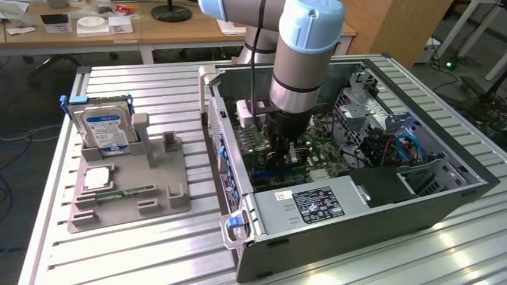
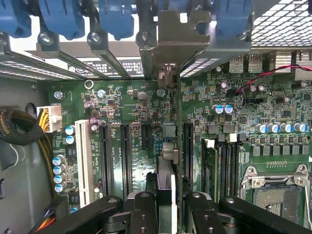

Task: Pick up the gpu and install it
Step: 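Insert the gpu into the slot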

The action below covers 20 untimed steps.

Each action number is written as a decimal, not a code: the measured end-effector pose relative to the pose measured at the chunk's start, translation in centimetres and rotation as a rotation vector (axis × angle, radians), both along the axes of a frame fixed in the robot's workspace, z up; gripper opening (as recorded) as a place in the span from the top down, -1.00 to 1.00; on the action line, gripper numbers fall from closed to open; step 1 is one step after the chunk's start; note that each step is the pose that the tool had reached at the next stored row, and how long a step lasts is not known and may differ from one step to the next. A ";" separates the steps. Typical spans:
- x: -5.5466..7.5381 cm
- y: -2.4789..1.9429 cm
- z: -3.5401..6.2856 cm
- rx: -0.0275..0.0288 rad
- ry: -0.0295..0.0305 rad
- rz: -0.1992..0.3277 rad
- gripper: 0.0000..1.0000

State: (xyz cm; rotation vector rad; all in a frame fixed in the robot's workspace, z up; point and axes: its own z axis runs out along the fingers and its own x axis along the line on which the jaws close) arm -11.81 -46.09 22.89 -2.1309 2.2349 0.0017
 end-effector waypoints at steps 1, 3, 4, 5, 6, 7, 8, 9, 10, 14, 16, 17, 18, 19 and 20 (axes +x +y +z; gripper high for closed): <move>0.0 0.00 0.00 0.0000 -0.0001 0.000 0.44; 0.0 0.00 0.00 0.0000 0.0000 0.000 0.44; 0.0 0.00 0.00 0.0000 0.0000 0.000 0.44; 0.0 0.00 -0.01 -0.0001 0.0000 0.000 0.44; 0.0 -0.01 -0.01 -0.0002 0.0000 0.000 0.44; 0.0 -0.01 -0.02 -0.0002 0.0001 0.000 0.44; 0.0 -0.01 -0.03 -0.0002 0.0001 0.000 0.44; 0.0 0.00 -0.04 -0.0001 0.0000 0.000 0.44; 0.0 0.00 -0.06 0.0002 -0.0001 0.000 0.44; 0.0 0.00 -0.11 -0.0001 0.0001 0.000 0.44; 0.0 0.00 -0.11 -0.0001 0.0000 0.000 0.44; 0.0 0.00 -0.12 0.0000 0.0000 0.000 0.44; 0.0 0.00 -0.13 0.0000 0.0000 0.000 0.44; 0.0 0.00 -0.16 0.0000 -0.0001 0.000 0.44; 0.0 0.00 -0.19 0.0002 -0.0001 0.000 0.44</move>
